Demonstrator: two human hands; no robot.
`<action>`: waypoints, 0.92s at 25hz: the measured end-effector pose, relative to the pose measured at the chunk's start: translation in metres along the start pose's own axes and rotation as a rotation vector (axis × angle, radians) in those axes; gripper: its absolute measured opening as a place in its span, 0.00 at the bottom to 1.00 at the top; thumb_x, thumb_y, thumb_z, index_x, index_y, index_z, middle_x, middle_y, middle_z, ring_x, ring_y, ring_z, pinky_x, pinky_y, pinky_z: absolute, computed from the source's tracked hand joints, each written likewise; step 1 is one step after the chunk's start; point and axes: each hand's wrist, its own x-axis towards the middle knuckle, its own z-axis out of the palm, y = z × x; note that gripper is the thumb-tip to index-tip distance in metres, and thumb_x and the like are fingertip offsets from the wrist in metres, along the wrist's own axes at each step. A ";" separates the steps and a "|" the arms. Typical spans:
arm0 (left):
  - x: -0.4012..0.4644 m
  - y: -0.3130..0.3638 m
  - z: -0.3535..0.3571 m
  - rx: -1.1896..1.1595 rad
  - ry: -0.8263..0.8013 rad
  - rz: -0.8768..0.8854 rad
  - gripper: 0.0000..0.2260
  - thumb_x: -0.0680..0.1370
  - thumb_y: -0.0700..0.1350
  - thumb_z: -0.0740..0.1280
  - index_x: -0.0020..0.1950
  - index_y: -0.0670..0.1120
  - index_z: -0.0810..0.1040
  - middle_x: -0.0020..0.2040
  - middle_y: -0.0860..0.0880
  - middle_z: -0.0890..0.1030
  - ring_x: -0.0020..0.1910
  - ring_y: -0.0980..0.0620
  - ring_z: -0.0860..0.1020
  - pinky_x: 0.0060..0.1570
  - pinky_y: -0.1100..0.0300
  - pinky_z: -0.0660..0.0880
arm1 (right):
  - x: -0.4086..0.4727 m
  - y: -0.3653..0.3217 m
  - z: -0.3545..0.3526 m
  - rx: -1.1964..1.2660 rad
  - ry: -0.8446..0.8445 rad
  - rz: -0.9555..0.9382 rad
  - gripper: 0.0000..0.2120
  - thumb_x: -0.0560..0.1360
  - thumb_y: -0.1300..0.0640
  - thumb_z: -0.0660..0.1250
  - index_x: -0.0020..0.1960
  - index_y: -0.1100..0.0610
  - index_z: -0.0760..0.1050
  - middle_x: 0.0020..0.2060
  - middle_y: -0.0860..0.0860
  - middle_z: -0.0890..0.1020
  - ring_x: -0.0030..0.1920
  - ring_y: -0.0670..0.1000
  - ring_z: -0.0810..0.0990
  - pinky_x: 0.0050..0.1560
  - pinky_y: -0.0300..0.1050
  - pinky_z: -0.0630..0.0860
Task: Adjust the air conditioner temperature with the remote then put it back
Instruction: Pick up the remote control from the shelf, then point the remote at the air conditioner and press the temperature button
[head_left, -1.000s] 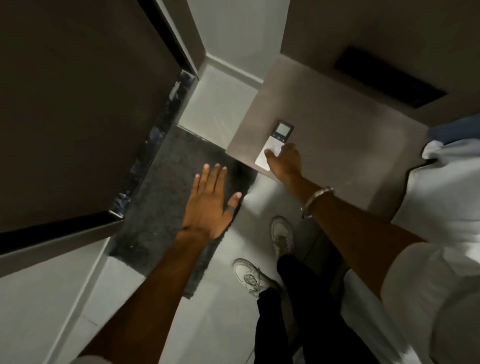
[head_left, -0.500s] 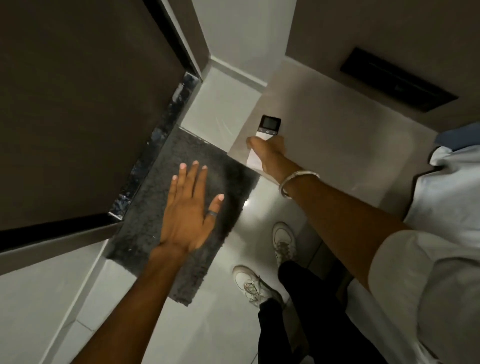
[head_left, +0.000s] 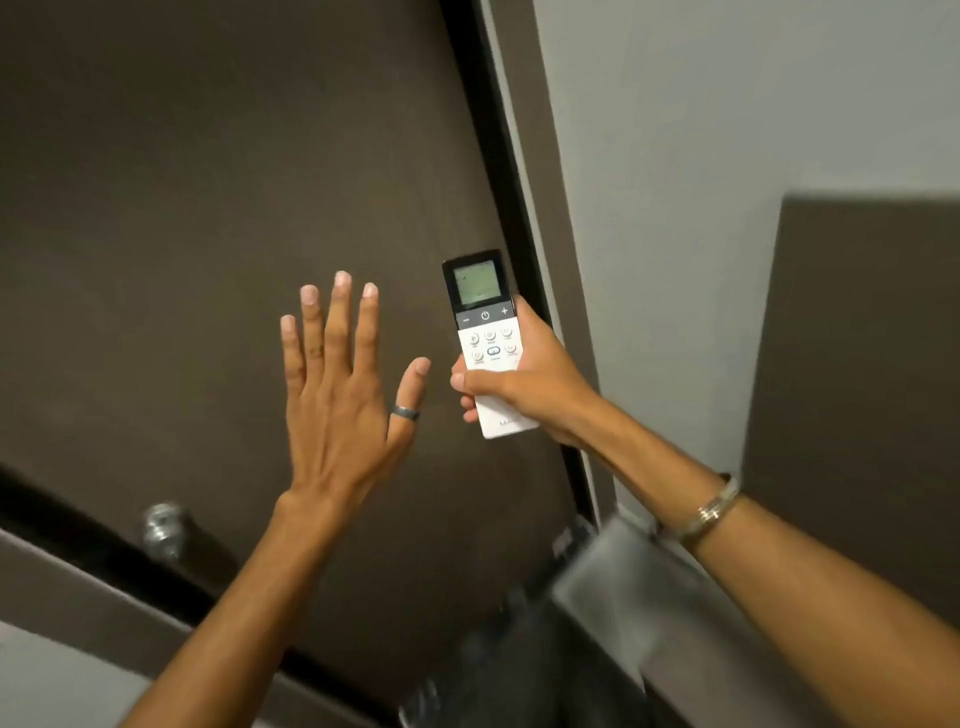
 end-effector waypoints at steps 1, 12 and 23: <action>0.022 -0.013 -0.029 0.046 0.078 -0.015 0.34 0.84 0.62 0.54 0.85 0.44 0.52 0.86 0.43 0.51 0.85 0.42 0.45 0.83 0.45 0.42 | 0.004 -0.036 0.013 -0.010 -0.032 -0.065 0.27 0.72 0.69 0.79 0.64 0.56 0.70 0.46 0.58 0.87 0.37 0.55 0.89 0.39 0.55 0.88; 0.120 -0.110 -0.247 0.300 0.537 -0.105 0.35 0.83 0.60 0.56 0.84 0.42 0.55 0.85 0.42 0.53 0.85 0.41 0.48 0.83 0.40 0.48 | 0.002 -0.278 0.140 0.141 -0.303 -0.427 0.15 0.76 0.54 0.62 0.62 0.57 0.71 0.40 0.59 0.85 0.33 0.62 0.83 0.35 0.57 0.85; 0.119 -0.129 -0.276 0.369 0.606 -0.110 0.34 0.83 0.61 0.56 0.83 0.42 0.57 0.85 0.41 0.55 0.84 0.40 0.49 0.83 0.42 0.47 | -0.001 -0.300 0.174 0.127 -0.321 -0.427 0.14 0.73 0.56 0.61 0.58 0.58 0.72 0.39 0.62 0.85 0.32 0.62 0.82 0.36 0.59 0.85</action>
